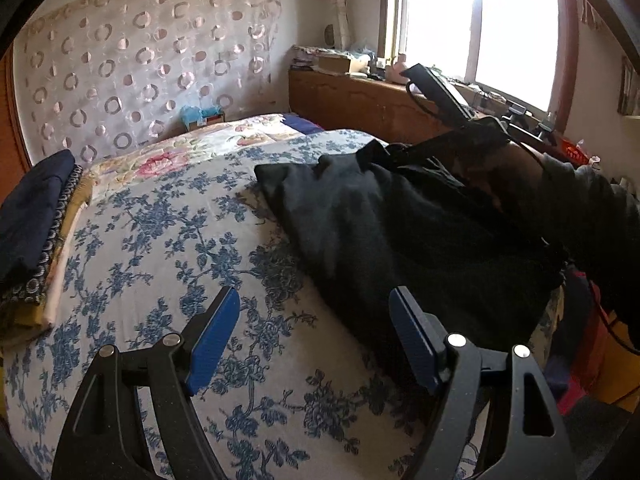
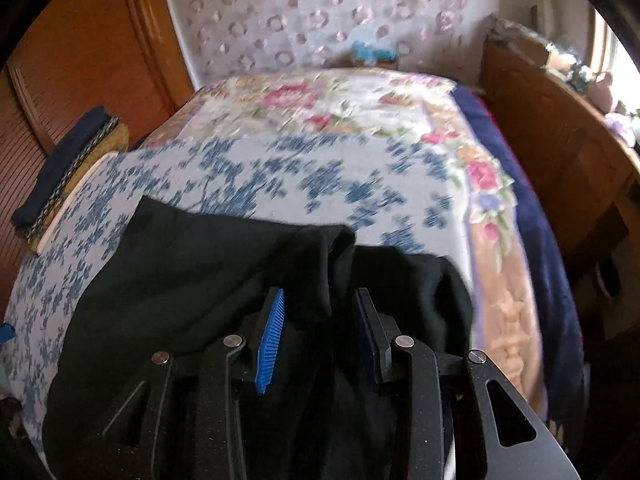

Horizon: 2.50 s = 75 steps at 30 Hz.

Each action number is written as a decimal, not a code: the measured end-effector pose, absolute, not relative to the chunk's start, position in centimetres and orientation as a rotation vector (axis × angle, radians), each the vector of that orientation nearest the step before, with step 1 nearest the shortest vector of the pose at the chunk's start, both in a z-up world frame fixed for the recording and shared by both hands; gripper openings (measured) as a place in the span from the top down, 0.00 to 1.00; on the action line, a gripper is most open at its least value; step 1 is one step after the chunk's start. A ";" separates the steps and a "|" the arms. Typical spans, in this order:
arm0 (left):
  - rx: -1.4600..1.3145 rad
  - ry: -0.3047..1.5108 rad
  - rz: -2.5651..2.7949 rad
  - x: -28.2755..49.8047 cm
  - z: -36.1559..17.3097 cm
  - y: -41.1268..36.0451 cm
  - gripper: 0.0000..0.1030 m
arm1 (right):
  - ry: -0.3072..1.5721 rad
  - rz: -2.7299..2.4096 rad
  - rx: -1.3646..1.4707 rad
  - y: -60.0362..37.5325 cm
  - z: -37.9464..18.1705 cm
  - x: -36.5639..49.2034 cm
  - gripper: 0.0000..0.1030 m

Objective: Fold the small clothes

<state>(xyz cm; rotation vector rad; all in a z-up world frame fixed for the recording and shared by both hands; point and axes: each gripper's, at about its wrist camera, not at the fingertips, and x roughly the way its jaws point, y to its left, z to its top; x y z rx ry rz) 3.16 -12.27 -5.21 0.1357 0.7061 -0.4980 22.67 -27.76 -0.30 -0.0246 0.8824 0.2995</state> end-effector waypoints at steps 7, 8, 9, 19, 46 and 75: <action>0.121 0.728 -0.488 3.7 -5.7 -12.5 0.24 | 0.869 0.356 -0.095 -26.5 1.0 21.7 0.92; 0.117 0.730 -0.484 3.7 -5.8 -12.5 0.24 | 0.866 0.365 -0.108 -26.4 1.3 21.4 0.92; 0.114 0.732 -0.481 3.8 -5.8 -12.4 0.24 | 0.857 0.373 -0.119 -26.5 1.6 20.9 0.92; 0.110 0.729 -0.506 3.3 -5.4 -13.0 0.24 | 0.656 0.296 -0.118 -29.0 7.8 15.1 0.94; 0.095 0.801 -0.514 2.0 -7.5 -13.8 0.24 | 0.776 0.203 -0.084 -31.9 0.6 0.4 0.59; 0.102 0.841 -0.627 -1.3 -8.0 -14.0 0.34 | 0.738 0.194 -0.112 -30.7 1.9 -2.1 0.96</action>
